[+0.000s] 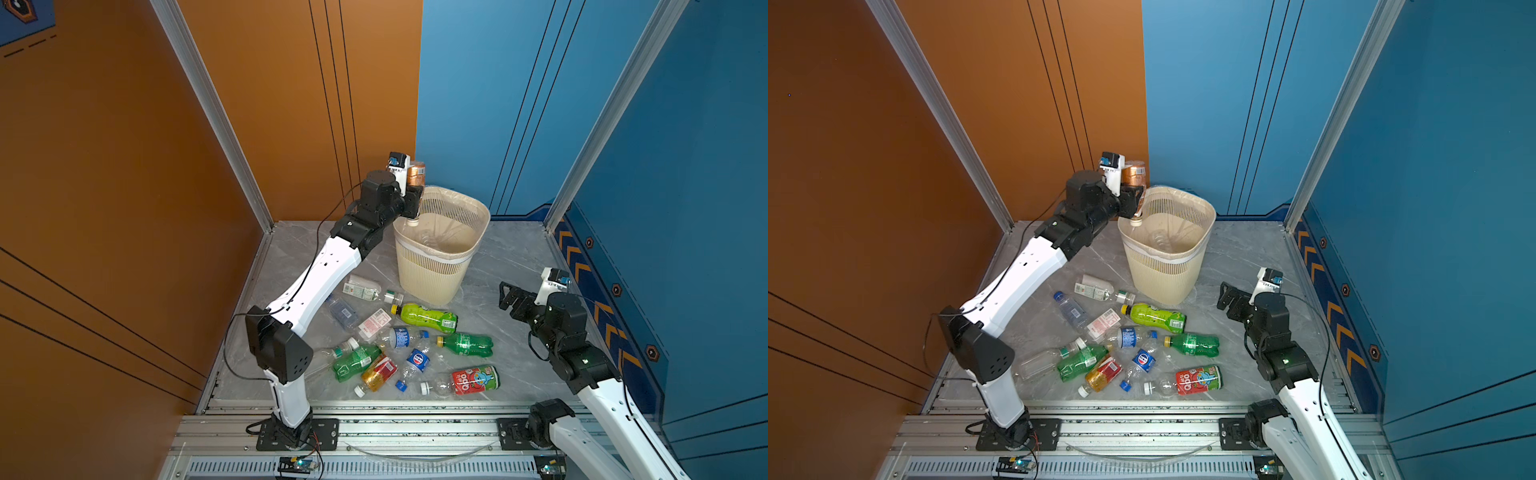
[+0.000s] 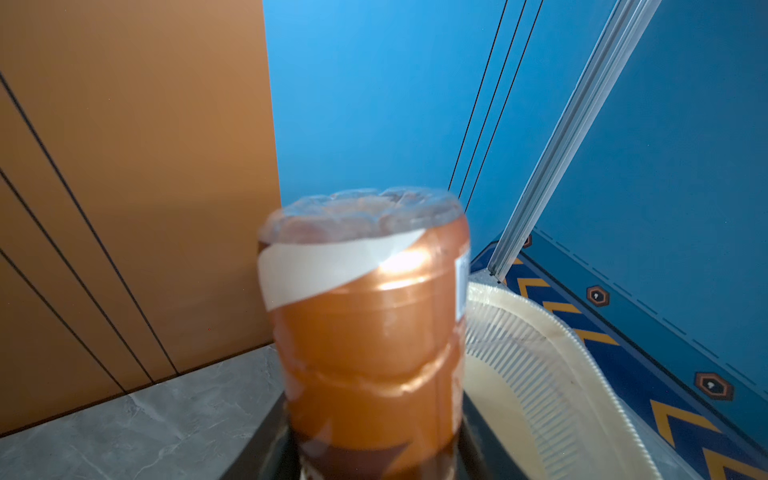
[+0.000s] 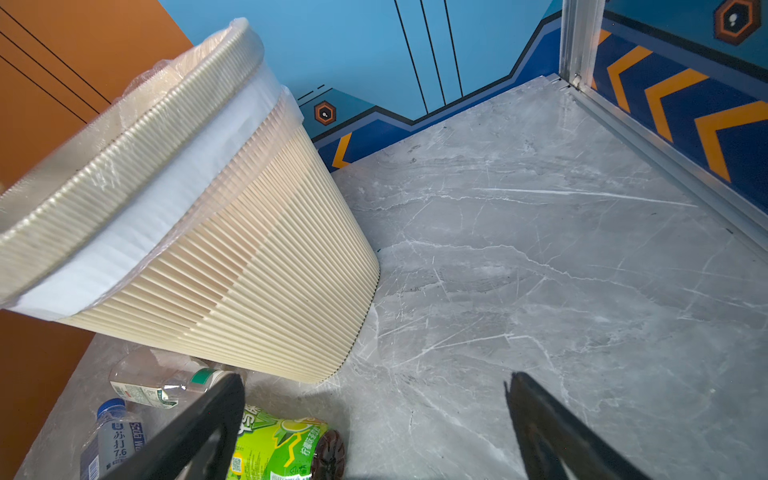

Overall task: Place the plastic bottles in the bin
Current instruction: 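Lift the brown Nescafe bottle with the left gripper and drop it into the wastebasket, then withdraw the left gripper while the right gripper reaches toward the lime-green bottle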

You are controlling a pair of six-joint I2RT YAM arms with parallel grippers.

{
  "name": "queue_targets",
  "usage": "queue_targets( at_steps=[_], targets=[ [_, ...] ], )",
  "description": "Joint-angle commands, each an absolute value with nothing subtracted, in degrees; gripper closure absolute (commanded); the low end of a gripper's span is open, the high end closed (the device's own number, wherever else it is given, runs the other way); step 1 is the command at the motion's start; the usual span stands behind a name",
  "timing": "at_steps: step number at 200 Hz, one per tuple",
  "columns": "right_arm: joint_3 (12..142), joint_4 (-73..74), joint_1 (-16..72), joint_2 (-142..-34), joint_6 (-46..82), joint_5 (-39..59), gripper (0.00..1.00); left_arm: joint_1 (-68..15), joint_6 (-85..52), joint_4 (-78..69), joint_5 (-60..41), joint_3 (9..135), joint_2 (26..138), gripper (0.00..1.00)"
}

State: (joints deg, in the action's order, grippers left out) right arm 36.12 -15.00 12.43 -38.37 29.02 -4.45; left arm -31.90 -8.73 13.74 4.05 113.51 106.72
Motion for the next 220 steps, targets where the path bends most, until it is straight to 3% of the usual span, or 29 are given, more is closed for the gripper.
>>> queue_targets(
  at_steps=[1, 70, 83, 104, 137, 182, 220],
  targets=[
    [35.4, -16.7, 12.0, -37.4, 29.6, -3.8, 0.0, -32.3, -6.6, 15.9, 4.8, 116.8, 108.7, 0.52],
    [35.5, -16.7, 11.4, -38.2, 29.6, -3.5, 0.0, -32.5, -6.8, 16.8, 5.3, 116.9, 110.1, 0.51],
    [35.5, -16.8, 11.4, -38.3, 29.6, -3.4, 0.0, -32.5, -7.0, 17.2, 5.4, 116.7, 109.9, 0.42],
    [35.7, -17.0, 11.4, -38.0, 29.6, -3.7, 0.0, -32.5, -6.9, 17.3, 5.8, 116.3, 109.4, 0.2],
    [35.9, -17.6, 11.2, -38.1, 29.3, -3.2, 0.0, -32.5, -8.2, 16.8, 5.8, 114.7, 106.7, 0.0],
    [36.5, -19.3, 11.1, -39.1, 27.9, -2.1, 0.0, -32.6, -10.7, 7.3, 5.8, 102.5, 94.8, 0.02],
    [37.0, -20.7, 11.1, -41.0, 27.2, -0.2, 0.0, -32.5, -13.8, 2.0, 12.5, 81.1, 78.7, 0.02]
  ],
)
